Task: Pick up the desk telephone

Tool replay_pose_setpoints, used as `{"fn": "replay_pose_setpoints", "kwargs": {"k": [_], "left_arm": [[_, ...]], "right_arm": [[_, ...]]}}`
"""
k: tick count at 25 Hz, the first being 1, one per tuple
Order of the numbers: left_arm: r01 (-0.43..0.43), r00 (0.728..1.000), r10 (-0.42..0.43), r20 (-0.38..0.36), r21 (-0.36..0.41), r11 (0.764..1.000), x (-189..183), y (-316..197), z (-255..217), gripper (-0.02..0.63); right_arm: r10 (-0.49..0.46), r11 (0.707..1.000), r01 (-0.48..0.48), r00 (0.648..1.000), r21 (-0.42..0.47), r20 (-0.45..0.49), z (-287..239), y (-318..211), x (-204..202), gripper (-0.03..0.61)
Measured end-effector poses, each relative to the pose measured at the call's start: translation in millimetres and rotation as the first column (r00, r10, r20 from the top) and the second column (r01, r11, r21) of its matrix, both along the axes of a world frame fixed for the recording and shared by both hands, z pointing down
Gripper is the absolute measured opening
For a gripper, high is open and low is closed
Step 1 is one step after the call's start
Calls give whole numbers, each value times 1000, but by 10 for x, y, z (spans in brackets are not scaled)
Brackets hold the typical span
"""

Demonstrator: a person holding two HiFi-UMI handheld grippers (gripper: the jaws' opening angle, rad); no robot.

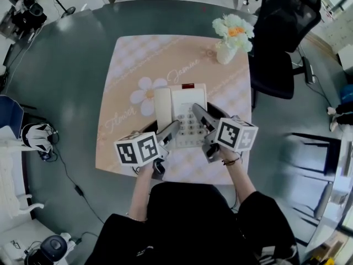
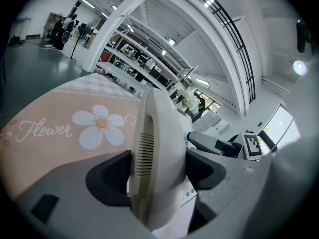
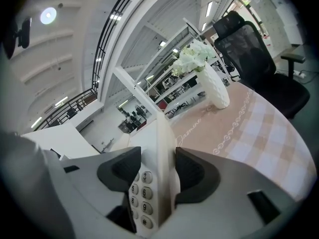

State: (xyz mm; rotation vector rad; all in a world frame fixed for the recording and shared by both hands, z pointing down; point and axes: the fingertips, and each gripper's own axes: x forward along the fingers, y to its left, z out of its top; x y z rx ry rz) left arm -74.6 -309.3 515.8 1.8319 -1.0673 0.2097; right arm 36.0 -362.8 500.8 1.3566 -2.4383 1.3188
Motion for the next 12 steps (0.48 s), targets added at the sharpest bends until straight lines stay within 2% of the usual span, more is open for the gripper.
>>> {"fn": "replay_pose_setpoints", "kwargs": {"k": [12], "left_arm": [[6,1000,-6,0,53,999,22,116,-343,324]], "right_arm": [[7,997,-7,1000,75,6,-408,113,39,202]]}}
